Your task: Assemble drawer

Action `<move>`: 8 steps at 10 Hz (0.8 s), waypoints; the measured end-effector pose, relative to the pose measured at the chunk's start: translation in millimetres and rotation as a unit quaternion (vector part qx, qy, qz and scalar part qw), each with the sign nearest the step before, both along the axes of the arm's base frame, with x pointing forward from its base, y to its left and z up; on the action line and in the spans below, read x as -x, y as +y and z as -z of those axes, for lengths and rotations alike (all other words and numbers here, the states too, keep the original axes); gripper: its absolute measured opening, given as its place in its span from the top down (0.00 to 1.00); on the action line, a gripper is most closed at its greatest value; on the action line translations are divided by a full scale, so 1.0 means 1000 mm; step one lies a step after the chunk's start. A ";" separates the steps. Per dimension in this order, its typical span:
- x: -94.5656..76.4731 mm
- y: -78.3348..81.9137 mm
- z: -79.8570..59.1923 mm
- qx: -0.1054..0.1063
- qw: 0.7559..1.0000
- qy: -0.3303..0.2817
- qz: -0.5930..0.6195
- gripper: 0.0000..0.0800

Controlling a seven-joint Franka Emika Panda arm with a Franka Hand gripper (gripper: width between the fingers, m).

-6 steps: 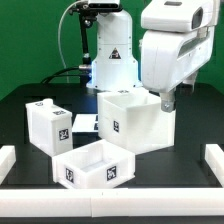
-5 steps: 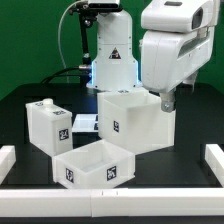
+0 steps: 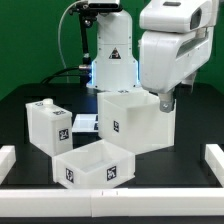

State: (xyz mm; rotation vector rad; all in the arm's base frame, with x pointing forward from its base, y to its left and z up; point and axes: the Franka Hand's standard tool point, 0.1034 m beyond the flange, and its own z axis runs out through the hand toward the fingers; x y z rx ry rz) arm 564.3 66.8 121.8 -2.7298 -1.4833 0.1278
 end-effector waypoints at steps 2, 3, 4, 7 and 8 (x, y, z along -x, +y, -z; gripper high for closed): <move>-0.002 -0.058 0.003 -0.002 1.000 0.007 0.014 0.19; -0.001 -0.086 0.013 -0.002 1.000 0.014 0.001 0.19; -0.008 -0.116 0.023 -0.004 1.000 0.017 -0.019 0.19; -0.024 -0.133 0.030 -0.006 1.000 0.024 -0.018 0.19; -0.023 -0.135 0.031 -0.006 1.000 0.025 -0.017 0.19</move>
Offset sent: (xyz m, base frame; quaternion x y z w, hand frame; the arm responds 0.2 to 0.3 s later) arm 0.0277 -0.1000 -0.0281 0.0302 0.0136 -0.0711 0.9969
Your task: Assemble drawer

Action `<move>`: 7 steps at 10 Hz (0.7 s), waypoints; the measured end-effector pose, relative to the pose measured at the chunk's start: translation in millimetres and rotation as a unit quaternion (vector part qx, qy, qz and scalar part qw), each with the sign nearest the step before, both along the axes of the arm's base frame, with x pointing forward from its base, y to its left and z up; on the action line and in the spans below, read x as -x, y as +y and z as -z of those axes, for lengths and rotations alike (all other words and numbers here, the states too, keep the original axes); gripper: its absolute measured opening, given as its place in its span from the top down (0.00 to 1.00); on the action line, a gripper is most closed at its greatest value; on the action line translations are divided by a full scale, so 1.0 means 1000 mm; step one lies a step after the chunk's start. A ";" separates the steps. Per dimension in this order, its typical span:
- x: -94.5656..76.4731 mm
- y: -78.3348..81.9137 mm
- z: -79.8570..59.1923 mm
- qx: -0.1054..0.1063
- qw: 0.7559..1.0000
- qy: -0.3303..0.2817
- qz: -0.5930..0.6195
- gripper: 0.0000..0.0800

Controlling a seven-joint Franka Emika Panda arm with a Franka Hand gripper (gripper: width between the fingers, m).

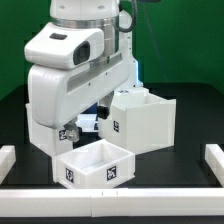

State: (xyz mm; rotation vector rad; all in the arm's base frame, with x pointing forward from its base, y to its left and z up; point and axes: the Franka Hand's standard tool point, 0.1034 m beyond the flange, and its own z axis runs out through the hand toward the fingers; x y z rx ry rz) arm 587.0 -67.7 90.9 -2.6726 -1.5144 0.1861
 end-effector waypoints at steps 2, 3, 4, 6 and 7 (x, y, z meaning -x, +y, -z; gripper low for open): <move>0.001 -0.011 0.014 0.000 1.000 -0.002 0.003 0.19; -0.001 -0.026 0.028 0.003 1.000 -0.001 0.010 0.19; -0.007 -0.036 0.038 0.003 1.000 -0.008 0.007 0.19; -0.012 -0.045 0.054 0.001 1.000 -0.007 0.010 0.19; -0.010 -0.046 0.061 0.000 1.000 -0.005 0.011 0.19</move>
Offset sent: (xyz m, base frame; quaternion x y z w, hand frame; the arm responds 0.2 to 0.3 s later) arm 0.0292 -0.0439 -0.0405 -0.0398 0.0497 -0.0114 0.9979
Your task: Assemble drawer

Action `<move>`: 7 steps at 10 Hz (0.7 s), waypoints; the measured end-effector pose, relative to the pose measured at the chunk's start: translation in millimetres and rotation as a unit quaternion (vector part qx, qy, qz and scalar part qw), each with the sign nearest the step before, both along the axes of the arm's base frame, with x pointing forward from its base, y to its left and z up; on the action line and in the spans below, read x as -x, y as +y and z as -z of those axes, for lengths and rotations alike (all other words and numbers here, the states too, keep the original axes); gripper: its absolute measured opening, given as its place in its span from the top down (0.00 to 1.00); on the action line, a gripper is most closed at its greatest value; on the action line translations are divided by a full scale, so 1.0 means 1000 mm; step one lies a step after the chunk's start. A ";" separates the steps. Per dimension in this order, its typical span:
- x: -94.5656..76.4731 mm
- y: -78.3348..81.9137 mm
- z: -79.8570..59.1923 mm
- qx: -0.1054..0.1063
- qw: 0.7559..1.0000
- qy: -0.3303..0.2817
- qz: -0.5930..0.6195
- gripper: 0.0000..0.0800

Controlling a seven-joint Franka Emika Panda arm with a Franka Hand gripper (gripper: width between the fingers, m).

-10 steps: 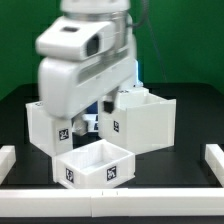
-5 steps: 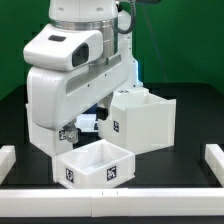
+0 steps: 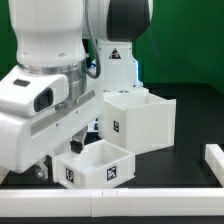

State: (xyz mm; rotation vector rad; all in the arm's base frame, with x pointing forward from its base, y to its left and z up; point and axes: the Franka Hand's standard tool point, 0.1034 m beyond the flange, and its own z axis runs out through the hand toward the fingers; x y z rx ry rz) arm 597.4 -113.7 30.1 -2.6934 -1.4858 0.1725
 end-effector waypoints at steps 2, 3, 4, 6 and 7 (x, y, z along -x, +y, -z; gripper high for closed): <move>0.001 0.000 0.002 0.000 1.000 0.001 0.000 0.25; 0.001 0.000 0.002 0.000 1.000 0.002 0.000 0.25; 0.002 0.000 0.003 0.000 1.000 0.002 0.000 0.47; 0.002 0.001 0.003 0.000 1.000 0.002 0.000 0.72; 0.002 0.001 0.003 0.000 1.000 0.002 0.000 0.88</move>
Offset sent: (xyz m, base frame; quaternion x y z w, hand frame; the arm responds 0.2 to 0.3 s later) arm 0.0000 0.0000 0.0000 0.0000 0.0000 0.0000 1.0000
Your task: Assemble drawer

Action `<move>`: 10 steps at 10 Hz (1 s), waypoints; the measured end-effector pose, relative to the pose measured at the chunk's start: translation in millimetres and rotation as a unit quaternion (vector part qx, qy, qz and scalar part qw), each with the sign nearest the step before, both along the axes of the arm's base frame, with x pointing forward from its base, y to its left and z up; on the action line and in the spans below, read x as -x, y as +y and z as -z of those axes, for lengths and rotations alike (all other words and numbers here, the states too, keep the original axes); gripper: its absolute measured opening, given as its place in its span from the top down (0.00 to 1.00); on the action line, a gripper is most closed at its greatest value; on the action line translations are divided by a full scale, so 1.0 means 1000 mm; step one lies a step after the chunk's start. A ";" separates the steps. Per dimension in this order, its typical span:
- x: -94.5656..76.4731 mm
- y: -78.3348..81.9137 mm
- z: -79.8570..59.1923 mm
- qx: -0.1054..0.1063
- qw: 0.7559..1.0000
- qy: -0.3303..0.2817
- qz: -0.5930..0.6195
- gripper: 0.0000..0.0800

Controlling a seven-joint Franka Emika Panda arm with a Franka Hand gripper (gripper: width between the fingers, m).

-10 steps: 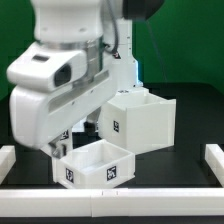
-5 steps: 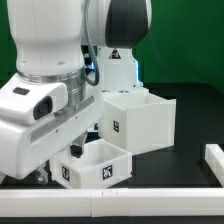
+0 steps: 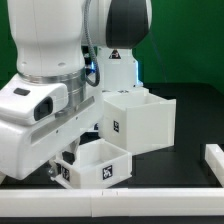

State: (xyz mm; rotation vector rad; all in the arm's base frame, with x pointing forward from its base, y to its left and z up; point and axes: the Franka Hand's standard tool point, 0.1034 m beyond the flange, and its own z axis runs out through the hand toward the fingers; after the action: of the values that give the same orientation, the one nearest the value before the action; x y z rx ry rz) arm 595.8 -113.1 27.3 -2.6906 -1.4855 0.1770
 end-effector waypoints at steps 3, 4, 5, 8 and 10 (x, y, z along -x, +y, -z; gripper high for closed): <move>-0.004 -0.027 -0.008 -0.004 1.000 0.001 -0.024 0.95; -0.010 -0.035 -0.013 -0.006 0.999 -0.003 -0.043 0.95; -0.013 -0.043 -0.016 -0.007 0.998 -0.009 -0.063 0.95; -0.009 -0.068 -0.013 -0.013 0.991 -0.023 -0.130 0.95; -0.003 -0.070 -0.002 -0.043 0.987 -0.027 -0.153 0.95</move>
Offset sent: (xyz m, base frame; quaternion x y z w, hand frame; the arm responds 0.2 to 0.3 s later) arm 0.0255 -0.0370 0.0178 0.0079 0.0093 -0.0571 0.9983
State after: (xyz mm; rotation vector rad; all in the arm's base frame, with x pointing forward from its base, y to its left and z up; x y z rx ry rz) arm 598.8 -183.2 29.4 -2.4072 -1.8695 0.0535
